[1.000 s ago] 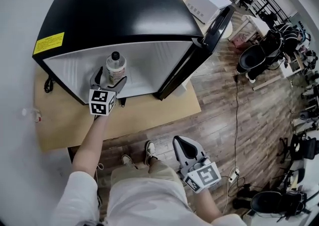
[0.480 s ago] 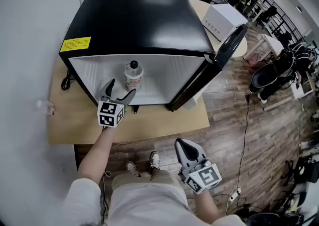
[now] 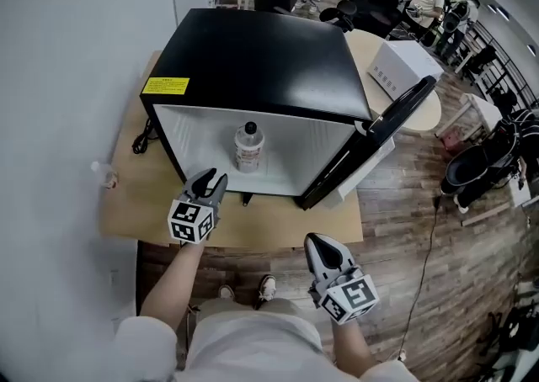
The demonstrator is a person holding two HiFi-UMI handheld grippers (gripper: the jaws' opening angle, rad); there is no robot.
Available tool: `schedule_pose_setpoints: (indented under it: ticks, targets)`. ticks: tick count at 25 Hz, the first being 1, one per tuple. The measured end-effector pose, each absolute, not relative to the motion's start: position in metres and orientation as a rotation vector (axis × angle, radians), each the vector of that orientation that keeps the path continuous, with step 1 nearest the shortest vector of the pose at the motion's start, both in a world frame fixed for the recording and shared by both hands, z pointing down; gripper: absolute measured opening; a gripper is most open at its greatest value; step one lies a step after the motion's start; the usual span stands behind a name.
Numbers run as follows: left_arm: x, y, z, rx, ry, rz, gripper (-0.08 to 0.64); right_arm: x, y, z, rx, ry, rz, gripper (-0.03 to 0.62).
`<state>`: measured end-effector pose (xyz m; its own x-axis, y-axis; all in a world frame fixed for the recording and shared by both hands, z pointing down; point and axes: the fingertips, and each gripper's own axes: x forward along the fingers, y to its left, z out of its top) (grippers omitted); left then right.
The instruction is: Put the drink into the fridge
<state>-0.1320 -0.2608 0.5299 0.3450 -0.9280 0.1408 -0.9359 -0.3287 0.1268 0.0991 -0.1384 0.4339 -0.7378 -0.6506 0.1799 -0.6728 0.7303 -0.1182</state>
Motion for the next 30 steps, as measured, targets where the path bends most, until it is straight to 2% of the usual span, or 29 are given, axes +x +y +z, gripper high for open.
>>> schedule_pose_setpoints:
  ticks: [3, 5, 14, 26, 30]
  targets:
    - [-0.130, -0.242, 0.529, 2.419, -1.653, 0.035, 0.043, 0.098, -0.142, 0.430, 1.050, -2.831, 0.266, 0.003]
    - [-0.129, -0.233, 0.528, 2.415, -1.631, 0.018, 0.028, 0.096, -0.142, 0.429, 1.026, -2.850, 0.264, 0.003]
    - [-0.126, -0.202, 0.478, 2.454, -1.686, -0.058, 0.015, 0.086, -0.155, 0.417, 0.921, -2.904, 0.206, 0.003]
    - [-0.153, -0.137, 0.355, 2.492, -1.875, -0.306, 0.015, 0.083, -0.171, 0.407, 0.932, -2.942, 0.207, 0.003]
    - [-0.163, -0.114, 0.337, 2.492, -1.927, -0.323, 0.015, 0.087, -0.172, 0.399, 0.954, -2.954, 0.207, 0.003]
